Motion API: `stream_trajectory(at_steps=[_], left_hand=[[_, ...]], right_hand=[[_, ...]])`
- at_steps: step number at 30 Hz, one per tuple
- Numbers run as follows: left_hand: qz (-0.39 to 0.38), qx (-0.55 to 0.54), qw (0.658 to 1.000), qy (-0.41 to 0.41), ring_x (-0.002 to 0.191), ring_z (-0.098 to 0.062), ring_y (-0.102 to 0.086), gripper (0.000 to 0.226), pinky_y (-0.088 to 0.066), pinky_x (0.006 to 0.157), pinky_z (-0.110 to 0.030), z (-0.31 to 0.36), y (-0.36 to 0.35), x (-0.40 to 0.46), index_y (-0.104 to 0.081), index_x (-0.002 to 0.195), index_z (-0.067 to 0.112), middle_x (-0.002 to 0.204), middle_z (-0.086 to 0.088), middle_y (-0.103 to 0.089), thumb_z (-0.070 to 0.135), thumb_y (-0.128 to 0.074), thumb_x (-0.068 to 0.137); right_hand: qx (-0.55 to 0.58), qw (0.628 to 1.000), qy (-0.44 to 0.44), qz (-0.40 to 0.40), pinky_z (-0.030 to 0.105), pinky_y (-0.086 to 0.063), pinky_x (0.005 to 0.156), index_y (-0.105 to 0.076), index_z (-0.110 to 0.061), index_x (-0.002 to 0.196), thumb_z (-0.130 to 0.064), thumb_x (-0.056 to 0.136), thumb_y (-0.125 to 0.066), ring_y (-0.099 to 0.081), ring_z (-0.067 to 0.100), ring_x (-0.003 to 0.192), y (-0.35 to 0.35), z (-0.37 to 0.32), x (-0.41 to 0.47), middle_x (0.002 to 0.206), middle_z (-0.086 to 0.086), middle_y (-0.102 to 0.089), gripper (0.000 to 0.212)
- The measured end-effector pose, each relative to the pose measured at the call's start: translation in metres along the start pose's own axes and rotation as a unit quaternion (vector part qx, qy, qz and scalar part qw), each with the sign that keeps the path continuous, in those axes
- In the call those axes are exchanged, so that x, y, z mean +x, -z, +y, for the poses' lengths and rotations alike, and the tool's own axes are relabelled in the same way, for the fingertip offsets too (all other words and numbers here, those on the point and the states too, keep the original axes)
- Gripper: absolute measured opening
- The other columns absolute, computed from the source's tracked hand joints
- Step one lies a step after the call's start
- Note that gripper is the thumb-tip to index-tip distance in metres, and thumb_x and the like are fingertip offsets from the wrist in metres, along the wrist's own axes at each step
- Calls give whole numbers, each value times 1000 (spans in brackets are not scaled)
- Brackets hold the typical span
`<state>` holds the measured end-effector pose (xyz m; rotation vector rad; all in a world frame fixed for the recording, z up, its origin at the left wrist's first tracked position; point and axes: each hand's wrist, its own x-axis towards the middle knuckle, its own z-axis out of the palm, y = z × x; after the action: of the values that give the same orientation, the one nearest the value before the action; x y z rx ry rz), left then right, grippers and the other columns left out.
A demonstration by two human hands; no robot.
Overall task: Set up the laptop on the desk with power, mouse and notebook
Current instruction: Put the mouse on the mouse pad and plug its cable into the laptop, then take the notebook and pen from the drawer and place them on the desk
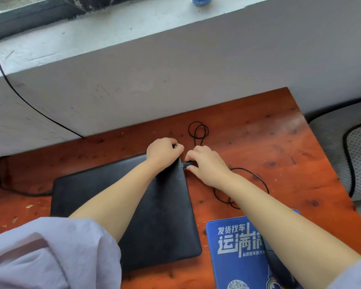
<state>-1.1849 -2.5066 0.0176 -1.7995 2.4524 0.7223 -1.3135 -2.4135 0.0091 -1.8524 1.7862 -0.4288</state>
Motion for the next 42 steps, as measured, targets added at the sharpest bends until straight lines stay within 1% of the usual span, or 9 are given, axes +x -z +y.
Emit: stream_trajectory(at_steps=[5, 9, 14, 18, 26, 31, 34, 39, 42], left_hand=[[10, -18, 1000, -2, 81, -17, -49, 24, -34, 64, -27, -4, -14, 6, -64, 74, 12, 84, -2, -60, 30, -51, 81], [37, -67, 997, 4, 81, -20, -49, 17, -33, 62, -29, -4, -13, 4, -49, 79, 13, 85, -2, -53, 28, -58, 80], [-4, -14, 1000, -1, 106, -28, -49, 32, -43, 86, -40, -10, 3, -9, -57, 101, 12, 109, -9, -58, 39, -56, 86], [27, -20, 999, -9, 112, -30, -45, 30, -42, 91, -42, -25, 22, -44, -56, 111, 11, 117, -12, -55, 30, -54, 87], [-2, -52, 985, -166, 110, -27, -49, 24, -43, 93, -42, -13, 19, -129, -56, 109, 10, 112, -11, -57, 21, -50, 89], [-92, -45, 938, -333, 104, -29, -52, 18, -42, 89, -36, 22, -22, -197, -58, 101, 7, 104, -14, -60, 14, -53, 85], [-151, -34, 897, -415, 103, -31, -55, 17, -44, 88, -39, 46, -57, -255, -60, 98, 3, 103, -17, -62, 10, -53, 84], [-268, 32, 799, -538, 100, -32, -56, 18, -44, 86, -39, 83, -130, -375, -61, 98, 6, 101, -16, -62, 12, -50, 85], [-353, 107, 746, -555, 105, -31, -56, 22, -46, 90, -38, 90, -179, -442, -61, 101, 7, 108, -15, -61, 17, -47, 87]], right_hand=[[-12, 1000, -5, 20, 36, -33, 84, -61, -21, 106, -29, 88, -58, -45, 23, 104, -13, 9, 4, 108, 1, -56, 20], [-34, 999, -5, 27, 34, -31, 82, -61, -21, 107, -29, 88, -58, -45, 23, 105, -17, 10, 3, 108, 0, -57, 21], [-67, 997, -33, 2, 39, -35, 89, -52, -21, 120, -29, 88, -56, -42, 25, 113, -3, -4, -4, 118, 3, -53, 33], [-77, 994, -72, 33, 41, -37, 91, -50, -21, 124, -28, 88, -54, -42, 27, 115, 18, -17, -30, 122, 5, -53, 37], [-98, 978, -167, 79, 41, -36, 93, -51, -20, 123, -26, 90, -51, -42, 27, 118, 16, -49, -126, 122, 5, -53, 33], [-56, 938, -282, 195, 40, -37, 93, -56, -18, 119, -22, 91, -50, -44, 26, 117, -23, -74, -236, 120, 6, -56, 29], [-28, 900, -358, 246, 38, -37, 92, -58, -18, 118, -19, 89, -50, -46, 26, 117, -62, -91, -319, 119, 7, -57, 30], [41, 799, -527, 288, 39, -39, 95, -59, -21, 116, -16, 90, -46, -45, 26, 117, -138, -114, -467, 121, 3, -57, 29], [92, 741, -597, 294, 38, -40, 94, -58, -18, 116, -14, 92, -44, -46, 26, 113, -188, -126, -546, 119, 4, -57, 28]])
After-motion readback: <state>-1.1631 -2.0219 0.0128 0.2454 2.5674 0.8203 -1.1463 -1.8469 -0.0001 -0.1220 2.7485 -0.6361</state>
